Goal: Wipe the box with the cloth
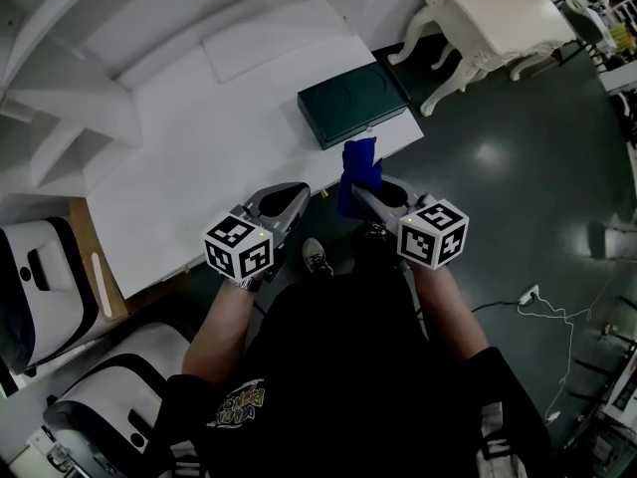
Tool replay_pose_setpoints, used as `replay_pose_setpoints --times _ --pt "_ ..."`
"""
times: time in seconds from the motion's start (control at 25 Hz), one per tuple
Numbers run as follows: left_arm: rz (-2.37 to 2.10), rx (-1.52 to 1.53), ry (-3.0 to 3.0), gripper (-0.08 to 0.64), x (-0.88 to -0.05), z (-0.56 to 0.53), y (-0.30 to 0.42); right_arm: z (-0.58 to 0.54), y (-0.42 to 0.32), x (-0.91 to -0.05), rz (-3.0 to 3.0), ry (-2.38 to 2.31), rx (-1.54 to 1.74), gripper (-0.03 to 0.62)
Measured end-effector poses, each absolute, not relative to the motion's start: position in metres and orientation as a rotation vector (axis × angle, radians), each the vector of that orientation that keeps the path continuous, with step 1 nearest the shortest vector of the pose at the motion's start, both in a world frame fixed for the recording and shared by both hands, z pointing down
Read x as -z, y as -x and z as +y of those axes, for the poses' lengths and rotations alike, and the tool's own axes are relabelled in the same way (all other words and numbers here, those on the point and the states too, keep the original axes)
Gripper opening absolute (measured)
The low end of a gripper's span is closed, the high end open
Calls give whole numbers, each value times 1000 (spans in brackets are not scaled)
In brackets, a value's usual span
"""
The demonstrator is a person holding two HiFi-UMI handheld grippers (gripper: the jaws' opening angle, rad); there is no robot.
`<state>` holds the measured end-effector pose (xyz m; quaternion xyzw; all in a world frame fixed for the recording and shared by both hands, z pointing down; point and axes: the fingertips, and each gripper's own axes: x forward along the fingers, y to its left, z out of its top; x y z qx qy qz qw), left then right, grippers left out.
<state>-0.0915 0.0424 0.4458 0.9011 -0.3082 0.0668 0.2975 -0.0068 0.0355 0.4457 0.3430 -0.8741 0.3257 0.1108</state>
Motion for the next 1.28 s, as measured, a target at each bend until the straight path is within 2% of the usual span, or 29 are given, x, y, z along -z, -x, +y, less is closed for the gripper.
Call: replay_pose_setpoints --times 0.96,1.28 --pt "-1051 -205 -2240 0 -474 -20 79 -32 -13 -460 -2551 -774 -970 94" --pt "-1106 -241 -2195 37 -487 -48 70 -56 -16 -464 -2541 -717 -964 94"
